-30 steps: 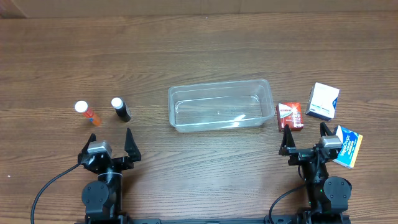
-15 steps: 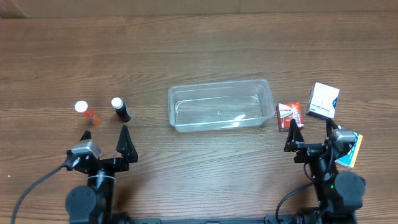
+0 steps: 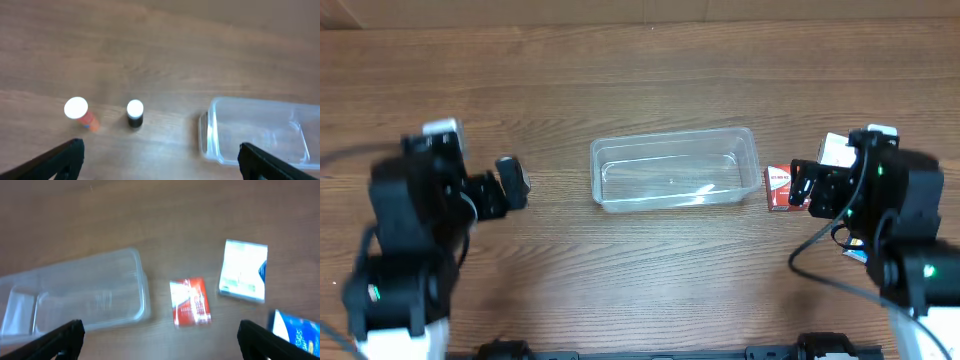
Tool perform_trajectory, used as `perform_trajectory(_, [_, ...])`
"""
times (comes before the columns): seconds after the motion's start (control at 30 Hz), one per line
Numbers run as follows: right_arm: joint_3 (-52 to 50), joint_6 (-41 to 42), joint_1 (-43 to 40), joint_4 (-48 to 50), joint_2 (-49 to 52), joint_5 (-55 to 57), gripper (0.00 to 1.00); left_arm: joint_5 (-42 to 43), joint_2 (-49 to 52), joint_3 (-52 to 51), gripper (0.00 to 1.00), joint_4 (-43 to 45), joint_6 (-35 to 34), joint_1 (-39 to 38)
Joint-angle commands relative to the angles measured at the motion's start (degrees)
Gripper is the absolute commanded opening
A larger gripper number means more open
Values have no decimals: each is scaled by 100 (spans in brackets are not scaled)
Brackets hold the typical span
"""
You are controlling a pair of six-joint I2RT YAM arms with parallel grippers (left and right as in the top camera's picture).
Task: Pack container
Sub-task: 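Move the left gripper to the black bottle and grasp it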
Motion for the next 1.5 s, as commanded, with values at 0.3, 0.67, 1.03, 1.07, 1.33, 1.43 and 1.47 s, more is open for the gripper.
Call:
perform_trajectory(0.3, [678,225,-166,-968,734,356,100,-157,1952,1049,100,-428,470,48])
perform_trajectory(0.67, [675,225,-166,-1008,1099,350,100,-240,3703,1049,100,-354,472,46])
perform_trajectory(1.03, [675,225,-166,-1010,1152,350,100,-551,4428,1047,100,-50,474,44])
perform_trajectory(1.07, [675,225,-166,-1010,1152,350,100,-531,4538,1047,100,-55,472,39])
perform_trajectory(1.33, [675,225,-166,-1010,1152,350,100,-531,4905,1049,92,-52,470,15])
perform_trajectory(1.43, [675,225,-166,-1010,1152,350,100,-529,4903,1049,72,-74,470,15])
perform_trajectory(1.47, [675,225,-166,-1010,1152,350,100,-529,4903,1049,67,-96,470,15])
